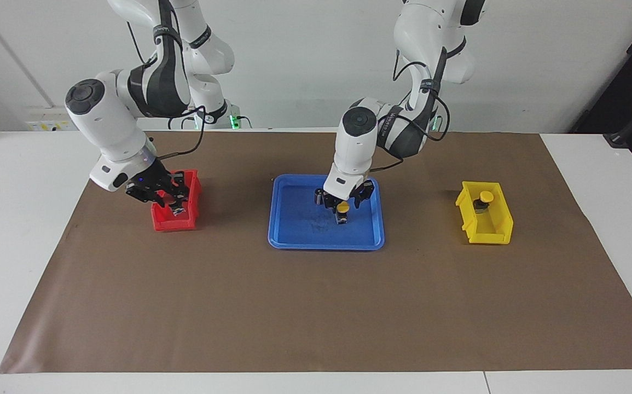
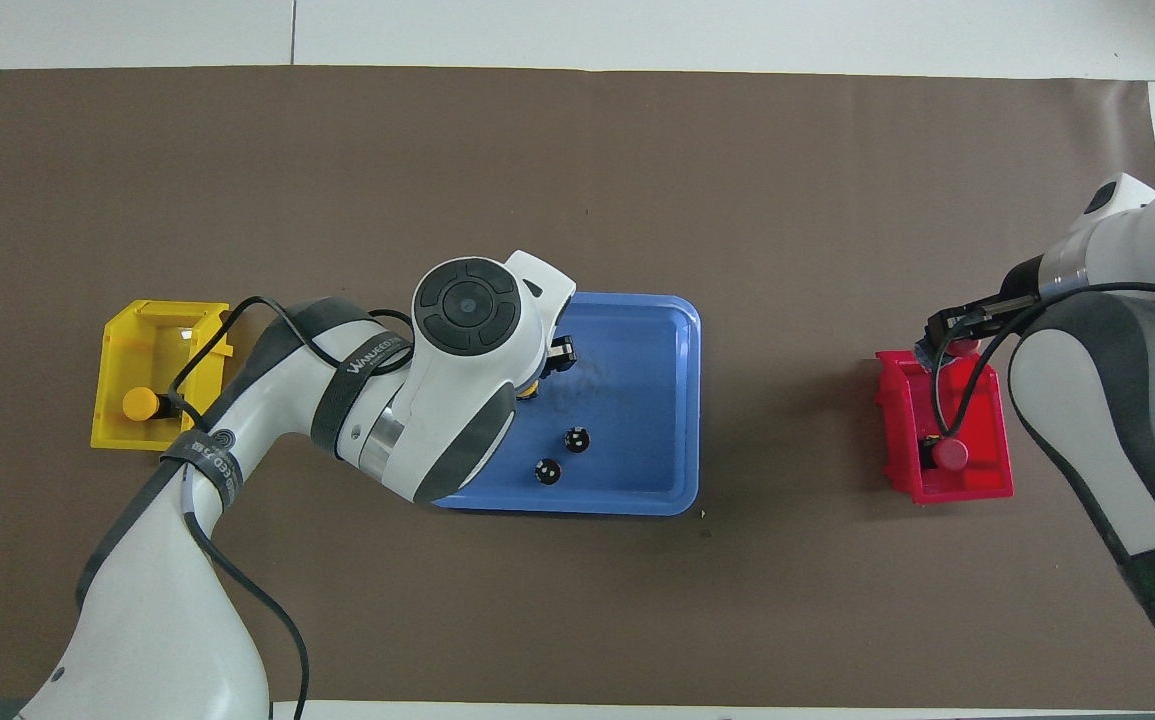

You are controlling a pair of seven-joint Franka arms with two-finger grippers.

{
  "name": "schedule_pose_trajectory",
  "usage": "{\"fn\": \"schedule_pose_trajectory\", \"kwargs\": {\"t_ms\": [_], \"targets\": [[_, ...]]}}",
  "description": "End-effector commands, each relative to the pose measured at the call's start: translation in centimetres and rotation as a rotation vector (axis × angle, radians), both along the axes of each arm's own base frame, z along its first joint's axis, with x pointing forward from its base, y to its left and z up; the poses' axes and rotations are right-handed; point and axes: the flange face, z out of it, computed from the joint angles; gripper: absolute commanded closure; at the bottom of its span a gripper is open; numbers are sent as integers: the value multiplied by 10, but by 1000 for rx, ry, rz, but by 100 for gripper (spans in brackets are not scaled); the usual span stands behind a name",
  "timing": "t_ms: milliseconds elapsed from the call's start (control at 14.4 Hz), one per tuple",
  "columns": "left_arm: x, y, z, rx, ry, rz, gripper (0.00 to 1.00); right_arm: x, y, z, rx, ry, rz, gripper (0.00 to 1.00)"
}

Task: Sort red and yellow buttons by color
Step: 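Lower the red button into the red bin while the left gripper grasps yellow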

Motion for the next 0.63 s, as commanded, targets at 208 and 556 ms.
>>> {"fn": "schedule_pose_trajectory", "kwargs": {"t_ms": [208,556], "targets": [[2,-5,7,-27,10,109,94,-25,-22,-23,-33,-11,2,84],[30,30,61,7,40,157,98,-32,-37,-45,-39,-36,-28,84]]}}
